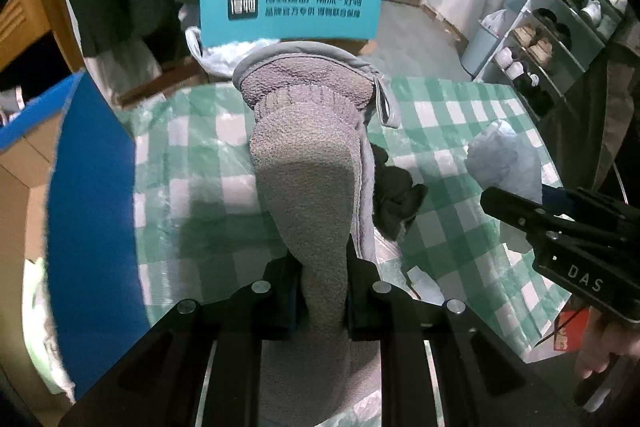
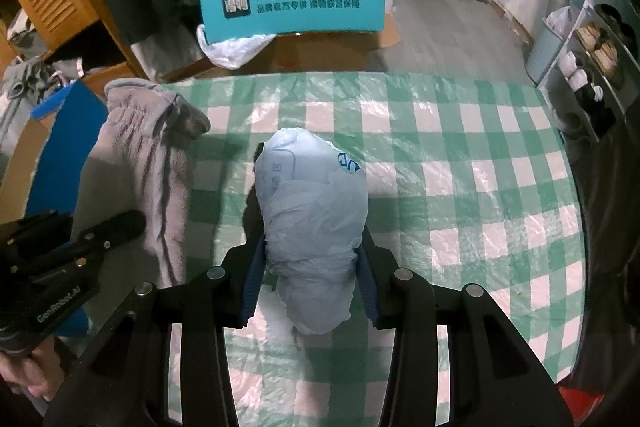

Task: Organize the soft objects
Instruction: 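Lift the mitten and white bundle and carry them over the box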

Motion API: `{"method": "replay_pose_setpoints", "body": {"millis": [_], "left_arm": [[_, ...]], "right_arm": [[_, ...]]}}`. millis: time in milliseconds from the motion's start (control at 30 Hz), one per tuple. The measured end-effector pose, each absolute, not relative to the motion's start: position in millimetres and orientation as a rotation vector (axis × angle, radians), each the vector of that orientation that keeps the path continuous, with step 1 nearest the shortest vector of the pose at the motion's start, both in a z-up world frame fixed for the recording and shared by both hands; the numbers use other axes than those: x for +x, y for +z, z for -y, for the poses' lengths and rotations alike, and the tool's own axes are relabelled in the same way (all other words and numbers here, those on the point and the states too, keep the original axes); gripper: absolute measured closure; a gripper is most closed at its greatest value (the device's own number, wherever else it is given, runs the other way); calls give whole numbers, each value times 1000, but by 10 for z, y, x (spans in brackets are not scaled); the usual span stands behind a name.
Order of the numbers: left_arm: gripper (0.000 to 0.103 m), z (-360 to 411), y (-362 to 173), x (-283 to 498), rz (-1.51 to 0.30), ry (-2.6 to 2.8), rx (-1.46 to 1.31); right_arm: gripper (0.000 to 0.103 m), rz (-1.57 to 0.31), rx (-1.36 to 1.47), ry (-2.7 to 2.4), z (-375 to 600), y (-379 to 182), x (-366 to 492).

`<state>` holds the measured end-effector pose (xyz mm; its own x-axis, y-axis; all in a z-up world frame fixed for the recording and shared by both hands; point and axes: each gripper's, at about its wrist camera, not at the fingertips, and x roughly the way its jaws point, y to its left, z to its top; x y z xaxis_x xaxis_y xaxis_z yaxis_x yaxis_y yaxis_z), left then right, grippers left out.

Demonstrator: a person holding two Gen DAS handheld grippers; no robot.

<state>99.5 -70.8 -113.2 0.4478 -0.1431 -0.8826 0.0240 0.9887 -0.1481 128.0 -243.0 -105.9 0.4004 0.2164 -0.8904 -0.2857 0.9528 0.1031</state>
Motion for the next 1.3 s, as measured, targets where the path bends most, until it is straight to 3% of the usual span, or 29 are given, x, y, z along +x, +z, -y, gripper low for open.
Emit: {"method": "replay_pose_setpoints", "body": {"millis": [733,1300], "left_arm": [[87,467,-460,554,-953,-73,-64],[87,46,-61,209,-857,-13,-56]], "right_arm": [[63,-971,-135,421,2089,-321,814],[63,-923,-177,512,1573,-85,668]]}}
